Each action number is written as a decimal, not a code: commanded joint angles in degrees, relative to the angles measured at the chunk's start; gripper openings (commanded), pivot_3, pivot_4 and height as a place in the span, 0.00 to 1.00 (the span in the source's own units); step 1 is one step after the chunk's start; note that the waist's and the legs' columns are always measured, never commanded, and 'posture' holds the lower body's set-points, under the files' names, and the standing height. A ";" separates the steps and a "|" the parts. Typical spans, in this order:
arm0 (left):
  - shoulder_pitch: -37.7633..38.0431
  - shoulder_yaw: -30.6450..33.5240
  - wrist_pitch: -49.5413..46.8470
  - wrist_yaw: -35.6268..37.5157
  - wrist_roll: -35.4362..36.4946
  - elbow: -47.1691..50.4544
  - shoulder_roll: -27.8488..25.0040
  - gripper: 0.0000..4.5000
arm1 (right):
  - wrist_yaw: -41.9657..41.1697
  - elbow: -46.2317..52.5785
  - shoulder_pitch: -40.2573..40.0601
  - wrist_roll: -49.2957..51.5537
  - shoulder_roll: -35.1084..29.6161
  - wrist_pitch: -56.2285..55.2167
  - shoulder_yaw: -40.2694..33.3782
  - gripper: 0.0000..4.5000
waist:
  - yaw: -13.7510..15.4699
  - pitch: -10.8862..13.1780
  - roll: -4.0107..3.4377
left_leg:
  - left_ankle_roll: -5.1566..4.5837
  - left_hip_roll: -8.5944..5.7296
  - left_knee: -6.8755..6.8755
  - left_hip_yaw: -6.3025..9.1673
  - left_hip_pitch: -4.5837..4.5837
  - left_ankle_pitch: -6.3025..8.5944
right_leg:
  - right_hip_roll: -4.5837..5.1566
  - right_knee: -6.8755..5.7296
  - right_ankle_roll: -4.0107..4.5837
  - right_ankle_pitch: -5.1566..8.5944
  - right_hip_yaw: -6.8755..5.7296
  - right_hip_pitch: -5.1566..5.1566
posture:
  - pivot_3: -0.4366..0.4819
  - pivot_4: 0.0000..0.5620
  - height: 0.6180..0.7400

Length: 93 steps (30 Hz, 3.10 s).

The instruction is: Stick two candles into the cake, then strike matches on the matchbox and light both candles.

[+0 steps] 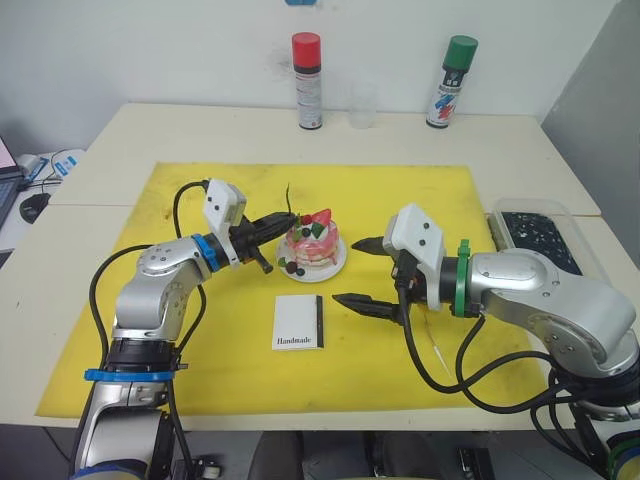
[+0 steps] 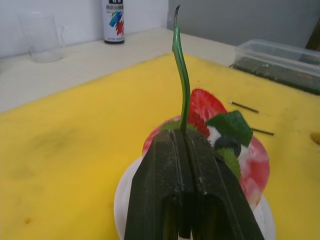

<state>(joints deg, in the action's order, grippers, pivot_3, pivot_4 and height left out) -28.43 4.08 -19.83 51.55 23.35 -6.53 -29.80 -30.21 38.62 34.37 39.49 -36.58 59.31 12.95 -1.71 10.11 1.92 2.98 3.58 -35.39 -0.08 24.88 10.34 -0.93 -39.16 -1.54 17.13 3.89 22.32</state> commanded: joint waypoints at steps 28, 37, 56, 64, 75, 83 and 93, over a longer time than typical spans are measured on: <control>7.37 7.06 -12.45 5.15 10.13 19.60 -14.92 0.99 | 1.77 4.74 -5.79 -0.28 0.03 -5.85 -12.73 1.00 | -0.17 0.00 0.01 | 0.00 0.02 -0.45 -0.04 -0.01 0.01 | 0.00 -0.30 -0.10 -0.02 0.09 -0.01 | 0.48 0.27 1.00; 15.38 -3.47 -14.02 15.26 15.03 38.68 -19.43 0.99 | 2.85 14.79 -33.59 -5.40 -8.75 -8.18 -23.84 1.00 | 0.11 0.00 0.02 | 0.01 0.00 -0.36 -0.09 -0.01 0.01 | 0.11 -0.12 -0.34 0.16 0.10 -0.07 | 0.48 0.27 1.00; 10.61 -13.88 -7.07 17.06 9.26 36.03 -13.14 1.00 | 14.60 13.39 -57.64 -21.15 5.68 -15.24 -13.79 0.87 | -0.12 -0.03 0.02 | 0.00 0.01 -0.55 -0.11 -0.10 0.01 | 0.05 -0.18 -0.11 0.32 0.23 -0.10 | 0.48 0.27 1.00; 11.16 -14.35 -7.16 16.62 8.62 36.63 -12.82 1.00 | 13.71 12.73 -56.96 -21.23 5.34 -13.27 -12.58 0.23 | -0.11 -0.03 0.02 | 0.00 0.01 -0.55 -0.09 -0.10 0.01 | 0.04 -0.19 -0.09 0.34 0.21 -0.11 | 0.48 0.27 1.00; 10.44 -15.21 -10.34 17.46 11.97 38.37 -11.15 1.00 | -1.53 12.55 -56.17 -13.80 -5.41 -14.38 -27.88 0.00 | -0.05 -0.03 0.02 | 0.00 -0.02 -0.57 -0.13 -0.10 0.01 | 0.04 -0.18 -0.27 0.23 0.23 -0.15 | 0.48 0.27 1.00; 7.03 -17.26 -11.53 17.28 13.73 39.63 -8.45 1.00 | -20.42 -4.61 -59.41 -17.47 -16.00 -31.36 -37.77 0.00 | 0.03 -0.05 0.04 | -0.01 -0.06 -0.59 -0.07 -0.10 0.01 | 0.03 0.07 -0.35 0.19 0.18 -0.33 | 0.48 0.27 1.00; 4.88 -18.99 -11.42 15.87 12.59 40.12 -6.58 1.00 | -28.59 -13.09 -60.85 -18.71 -17.75 -37.07 -38.09 0.00 | 0.02 -0.06 0.01 | -0.01 -0.06 -0.58 -0.03 -0.11 0.01 | 0.00 0.08 -0.57 0.06 0.16 -0.35 | 0.48 0.27 1.00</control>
<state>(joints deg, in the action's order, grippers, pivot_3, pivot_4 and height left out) -22.96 -14.80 -31.75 67.91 35.84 31.45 -36.58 -57.30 25.50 -26.28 20.03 -53.85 23.45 -23.40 -1.68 10.04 1.93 2.97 3.52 -35.98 -0.11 24.77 10.35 -0.92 -39.08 -2.12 17.19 4.06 21.97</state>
